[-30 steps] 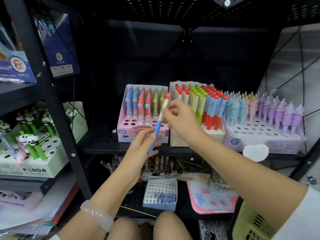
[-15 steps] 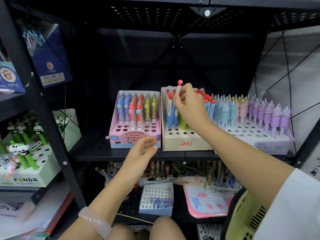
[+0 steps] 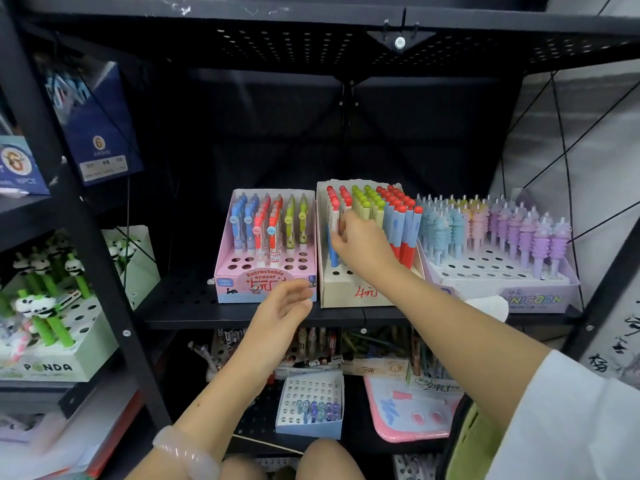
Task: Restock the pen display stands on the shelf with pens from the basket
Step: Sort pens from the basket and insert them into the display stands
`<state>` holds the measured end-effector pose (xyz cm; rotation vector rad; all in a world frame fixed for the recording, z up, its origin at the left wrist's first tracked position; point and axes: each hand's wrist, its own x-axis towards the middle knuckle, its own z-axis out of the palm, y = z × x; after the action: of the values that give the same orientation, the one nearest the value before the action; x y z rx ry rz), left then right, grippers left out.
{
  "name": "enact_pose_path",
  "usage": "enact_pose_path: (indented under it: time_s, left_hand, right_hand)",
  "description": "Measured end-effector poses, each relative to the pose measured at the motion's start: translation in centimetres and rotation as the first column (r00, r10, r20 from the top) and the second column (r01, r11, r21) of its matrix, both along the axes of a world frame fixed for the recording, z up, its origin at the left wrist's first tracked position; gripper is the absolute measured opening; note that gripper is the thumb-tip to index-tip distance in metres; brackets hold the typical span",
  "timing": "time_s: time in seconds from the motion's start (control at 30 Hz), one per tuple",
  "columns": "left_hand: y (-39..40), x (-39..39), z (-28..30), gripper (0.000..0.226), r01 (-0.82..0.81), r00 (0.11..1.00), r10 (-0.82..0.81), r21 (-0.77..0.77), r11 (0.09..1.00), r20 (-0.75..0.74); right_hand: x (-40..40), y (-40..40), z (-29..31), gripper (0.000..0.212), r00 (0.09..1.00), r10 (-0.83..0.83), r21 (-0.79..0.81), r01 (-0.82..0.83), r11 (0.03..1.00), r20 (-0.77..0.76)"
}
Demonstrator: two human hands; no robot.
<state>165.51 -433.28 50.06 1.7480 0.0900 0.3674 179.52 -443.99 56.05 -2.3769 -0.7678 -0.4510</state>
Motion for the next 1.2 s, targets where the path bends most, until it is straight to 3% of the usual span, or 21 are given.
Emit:
enact_pose_path:
  time_s: [0.13,0.27,0.37,0.43,0.47,0.53,0.6,0.7,0.8,0.93,1.07,1.2]
  left_hand:
    - [-2.3,-0.1,0.2,0.024,0.076,0.996,-0.076,-0.001,0.997,0.036]
    - [-7.3,0.4,-1.4,0.023,0.276,0.961,-0.276,-0.003,0.961,0.014]
    - [-12.1,0.8,-4.2,0.023,0.443,0.896,-0.439,0.066,0.894,-0.073]
    - [-15.4,1.0,-6.5,0.023,0.533,0.844,-0.517,0.118,0.838,-0.145]
    - [-16.9,1.1,-7.6,0.022,0.575,0.815,-0.549,0.142,0.805,-0.186]
    - [-19.5,1.4,-9.3,0.017,0.661,0.747,-0.605,0.217,0.718,-0.275]
    - [-21.7,1.7,-10.5,0.018,0.74,0.672,-0.644,0.29,0.607,-0.366]
    - [-24.2,2.1,-11.6,0.022,0.821,0.57,-0.66,0.325,0.469,-0.489]
    - [-25.1,2.6,-12.6,0.022,0.843,0.537,-0.654,0.302,0.445,-0.533]
    - [-25.2,3.2,-13.6,0.018,0.857,0.514,-0.644,0.304,0.417,-0.567]
    - [-25.2,3.3,-14.1,0.018,0.878,0.478,-0.648,0.288,0.383,-0.593]
    - [-25.1,3.3,-14.4,0.019,0.89,0.452,-0.657,0.256,0.377,-0.604]
  right_hand:
    - [-1.9,-3.1,0.5,0.019,0.986,0.1,0.098,-0.088,0.991,-0.13]
    - [-5.3,-10.2,-0.5,0.006,0.917,0.311,0.198,-0.266,0.943,-0.249]
    - [-7.3,-17.7,-4.6,0.013,0.88,0.24,0.196,-0.173,0.965,-0.409]
    - [-8.3,-23.2,-9.0,0.01,0.858,0.093,0.033,-0.089,0.996,-0.505]
    - [-8.6,-25.9,-11.6,0.011,0.85,-0.008,-0.132,-0.072,0.989,-0.527]
    - [-9.3,-31.2,-17.0,0.023,0.809,-0.21,-0.48,-0.098,0.872,-0.548]
    - [-10.1,-35.6,-21.7,0.035,0.744,-0.342,-0.657,-0.168,0.735,-0.574]
    - [-10.6,-39.9,-26.8,0.053,0.728,-0.439,-0.734,-0.128,0.668,-0.527]
    - [-10.2,-41.4,-30.5,0.065,0.746,-0.482,-0.786,-0.089,0.611,-0.459]
    - [-10.2,-41.1,-33.9,0.05,0.849,-0.435,-0.849,-0.03,0.527,-0.3]
    - [-10.6,-41.9,-34.3,0.042,0.91,-0.318,-0.814,-0.034,0.58,-0.265]
    - [-10.5,-44.4,-32.5,0.035,0.846,-0.431,-0.784,0.024,0.62,-0.315]
